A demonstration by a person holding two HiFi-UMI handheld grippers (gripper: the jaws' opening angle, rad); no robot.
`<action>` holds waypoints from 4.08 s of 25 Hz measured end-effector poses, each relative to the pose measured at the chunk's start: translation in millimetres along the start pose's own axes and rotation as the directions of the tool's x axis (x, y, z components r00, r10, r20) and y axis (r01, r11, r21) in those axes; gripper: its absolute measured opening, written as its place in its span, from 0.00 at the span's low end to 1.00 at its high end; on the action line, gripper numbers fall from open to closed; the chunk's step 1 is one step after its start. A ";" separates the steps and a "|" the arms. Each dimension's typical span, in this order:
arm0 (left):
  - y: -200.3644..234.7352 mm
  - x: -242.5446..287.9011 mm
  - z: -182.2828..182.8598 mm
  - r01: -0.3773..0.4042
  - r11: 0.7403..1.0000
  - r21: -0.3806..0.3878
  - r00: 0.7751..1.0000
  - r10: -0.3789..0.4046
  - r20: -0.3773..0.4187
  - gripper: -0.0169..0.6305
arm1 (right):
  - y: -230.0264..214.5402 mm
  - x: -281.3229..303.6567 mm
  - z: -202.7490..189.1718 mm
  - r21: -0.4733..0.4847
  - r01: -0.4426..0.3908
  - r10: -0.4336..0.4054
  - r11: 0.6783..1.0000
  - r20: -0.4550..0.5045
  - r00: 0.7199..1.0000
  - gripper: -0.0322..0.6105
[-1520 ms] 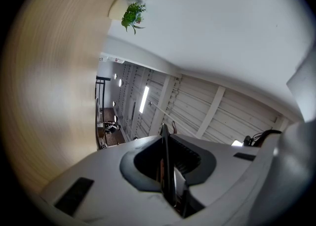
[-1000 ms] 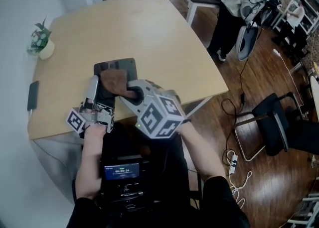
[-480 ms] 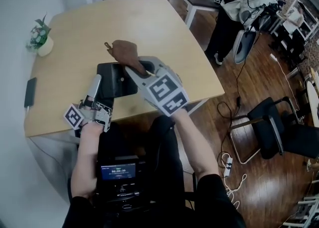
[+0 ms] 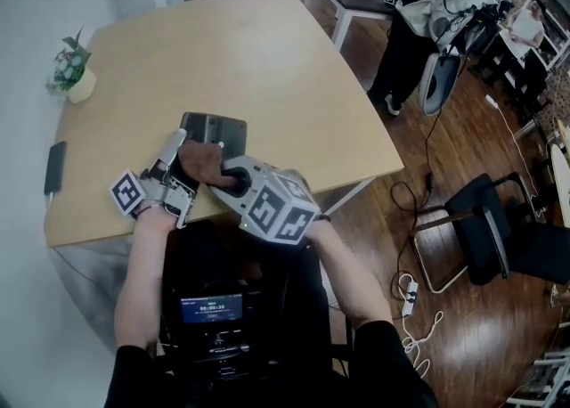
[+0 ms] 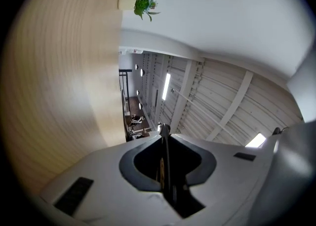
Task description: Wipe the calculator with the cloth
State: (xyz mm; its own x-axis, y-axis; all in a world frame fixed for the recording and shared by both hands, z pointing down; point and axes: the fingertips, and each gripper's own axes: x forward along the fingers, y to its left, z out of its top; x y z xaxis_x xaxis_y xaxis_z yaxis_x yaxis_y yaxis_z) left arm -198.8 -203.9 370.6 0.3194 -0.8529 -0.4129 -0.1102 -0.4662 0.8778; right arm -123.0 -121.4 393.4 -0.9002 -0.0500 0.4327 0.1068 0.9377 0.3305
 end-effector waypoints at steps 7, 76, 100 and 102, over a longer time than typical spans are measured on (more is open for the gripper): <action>17.6 17.9 -5.3 -0.057 0.998 0.012 0.990 0.058 -0.128 0.10 | -65.6 -32.3 -46.9 0.275 0.135 -0.144 0.952 0.011 0.990 0.14; 7.2 49.4 -112.8 0.458 0.049 0.888 0.735 0.540 -0.410 0.47 | -46.1 -23.9 49.4 -0.090 0.158 -0.164 0.983 -0.069 0.984 0.14; 4.2 49.2 -119.9 0.517 -0.009 0.856 0.720 0.546 -0.429 0.48 | -116.9 -74.7 13.7 0.160 0.329 -0.326 0.931 -0.046 0.944 0.14; 4.0 49.9 -121.8 0.524 -0.018 0.851 0.716 0.550 -0.430 0.47 | -84.1 -60.1 39.9 0.113 0.231 -0.233 0.966 0.005 0.972 0.14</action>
State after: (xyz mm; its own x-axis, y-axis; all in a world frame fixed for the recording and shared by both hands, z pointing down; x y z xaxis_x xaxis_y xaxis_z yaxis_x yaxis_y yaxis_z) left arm -68.7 -219.7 383.2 0.5726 -0.7665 0.2910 -0.6320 -0.6387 -0.4388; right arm -94.7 -183.5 306.2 -0.9025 -0.2654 0.3393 -0.1526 0.9336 0.3243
